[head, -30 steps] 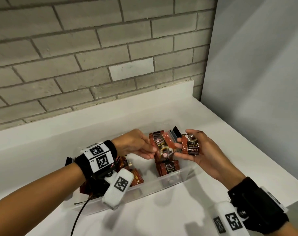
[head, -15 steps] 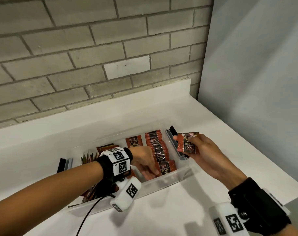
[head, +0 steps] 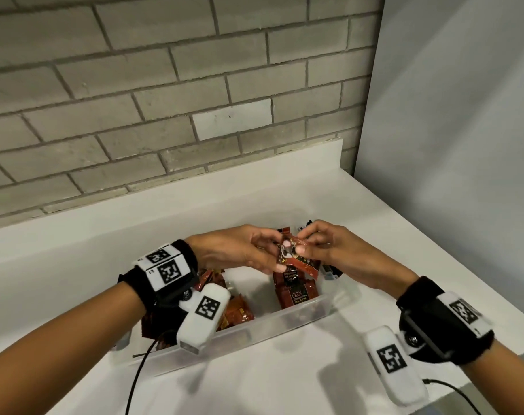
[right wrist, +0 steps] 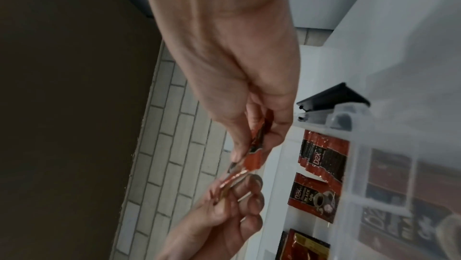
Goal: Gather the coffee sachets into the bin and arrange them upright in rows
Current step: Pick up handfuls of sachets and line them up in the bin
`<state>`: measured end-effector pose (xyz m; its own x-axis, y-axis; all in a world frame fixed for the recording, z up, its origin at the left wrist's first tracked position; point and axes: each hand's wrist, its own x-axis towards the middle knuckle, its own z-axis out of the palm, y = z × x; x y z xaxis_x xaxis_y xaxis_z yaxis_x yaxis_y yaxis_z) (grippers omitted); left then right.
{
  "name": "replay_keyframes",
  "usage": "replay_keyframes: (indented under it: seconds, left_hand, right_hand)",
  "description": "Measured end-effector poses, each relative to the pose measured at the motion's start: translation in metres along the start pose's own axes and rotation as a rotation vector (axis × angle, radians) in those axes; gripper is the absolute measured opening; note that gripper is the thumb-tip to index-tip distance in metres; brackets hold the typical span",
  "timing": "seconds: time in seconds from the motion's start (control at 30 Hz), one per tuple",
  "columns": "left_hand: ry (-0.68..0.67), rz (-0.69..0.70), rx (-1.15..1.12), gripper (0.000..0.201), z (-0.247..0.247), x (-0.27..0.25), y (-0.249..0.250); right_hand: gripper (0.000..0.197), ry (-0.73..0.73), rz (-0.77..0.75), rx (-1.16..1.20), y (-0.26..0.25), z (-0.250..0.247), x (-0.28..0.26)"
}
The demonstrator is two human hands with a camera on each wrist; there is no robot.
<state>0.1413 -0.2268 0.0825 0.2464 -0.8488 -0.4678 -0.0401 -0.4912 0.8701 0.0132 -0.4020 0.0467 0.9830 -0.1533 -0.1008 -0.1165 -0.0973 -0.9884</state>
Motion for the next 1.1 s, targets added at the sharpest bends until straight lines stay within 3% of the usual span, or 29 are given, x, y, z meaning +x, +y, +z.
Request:
replay_keyframes:
  seconds: [0.13,0.3,0.37,0.43,0.5,0.57,0.63,0.73,0.83,1.1]
  left_hand:
    - [-0.021,0.016,-0.16,0.031,-0.007,-0.011,-0.007]
    - [0.129,-0.131,-0.172,0.003,-0.008,-0.011,-0.021]
    - [0.056,-0.23,-0.099,0.01,-0.005,-0.008,-0.03]
    - [-0.034,-0.318,-0.03,0.031,-0.003,-0.004,-0.039]
    - [0.003,-0.367,-0.025,0.049,-0.004,0.004,-0.047]
    - [0.073,-0.368,-0.074,0.047,-0.002,0.014,-0.054]
    - [0.053,-0.362,-0.109,0.028,0.004,0.021,-0.058]
    - [0.057,-0.324,-0.214,0.036,0.016,0.03,-0.062]
    - [0.096,-0.31,-0.344,0.036,0.026,0.035,-0.06]
    - [0.226,-0.236,-0.428,0.045,0.039,0.037,-0.06]
  right_hand:
    - [0.023,-0.057,-0.053,-0.182,-0.009,0.002,0.012]
    - [0.017,-0.225,-0.2,-0.526,-0.018,0.01,0.022]
    - [0.017,-0.36,-0.215,-0.648,-0.02,0.013,0.025]
    - [0.019,-0.501,-0.204,-0.814,-0.021,0.018,0.025]
    - [0.022,-0.647,-0.203,-0.948,-0.016,0.025,0.027]
    - [0.025,-0.758,-0.184,-1.097,-0.005,0.036,0.028]
    - [0.024,-0.8,-0.231,-1.238,0.004,0.046,0.03]
    - [0.023,-0.774,-0.291,-1.357,0.002,0.048,0.031]
    - [0.036,-0.612,-0.353,-1.528,0.006,0.04,0.031]
    - [0.032,-0.448,-0.338,-1.859,0.013,0.043,0.037]
